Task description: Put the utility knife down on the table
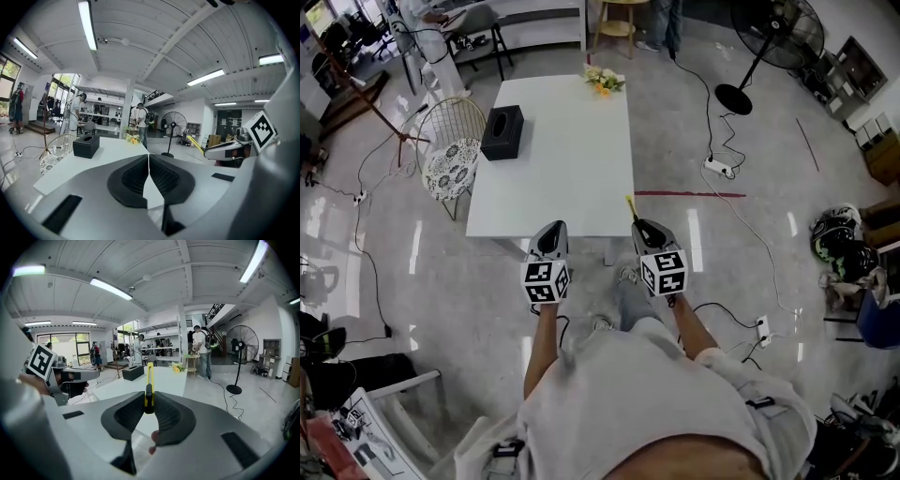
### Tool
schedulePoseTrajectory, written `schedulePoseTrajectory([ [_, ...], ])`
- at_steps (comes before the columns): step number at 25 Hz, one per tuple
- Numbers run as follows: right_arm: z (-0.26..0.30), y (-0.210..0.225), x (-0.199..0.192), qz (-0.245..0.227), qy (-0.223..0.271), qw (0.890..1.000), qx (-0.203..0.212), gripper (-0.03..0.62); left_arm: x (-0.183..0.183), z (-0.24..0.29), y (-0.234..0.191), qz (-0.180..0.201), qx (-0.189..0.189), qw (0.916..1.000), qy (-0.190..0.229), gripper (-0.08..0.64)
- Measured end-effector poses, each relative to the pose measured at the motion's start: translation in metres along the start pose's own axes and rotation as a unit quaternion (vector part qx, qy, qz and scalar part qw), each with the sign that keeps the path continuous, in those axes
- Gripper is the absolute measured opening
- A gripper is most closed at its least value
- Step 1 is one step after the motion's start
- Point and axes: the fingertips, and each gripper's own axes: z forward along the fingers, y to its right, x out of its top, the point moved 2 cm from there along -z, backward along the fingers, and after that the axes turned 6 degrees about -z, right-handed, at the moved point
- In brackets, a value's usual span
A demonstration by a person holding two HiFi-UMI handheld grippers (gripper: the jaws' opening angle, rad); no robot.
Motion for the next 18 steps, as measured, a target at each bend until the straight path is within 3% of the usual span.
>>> schedulePoseTrajectory([
  [18,0.112,0.068,0.043,-0.004,0.001,0.999,0.033,0.08,0.042,0.11,-0.039,-0.005,0.039,0.9992,0.001,0.023],
])
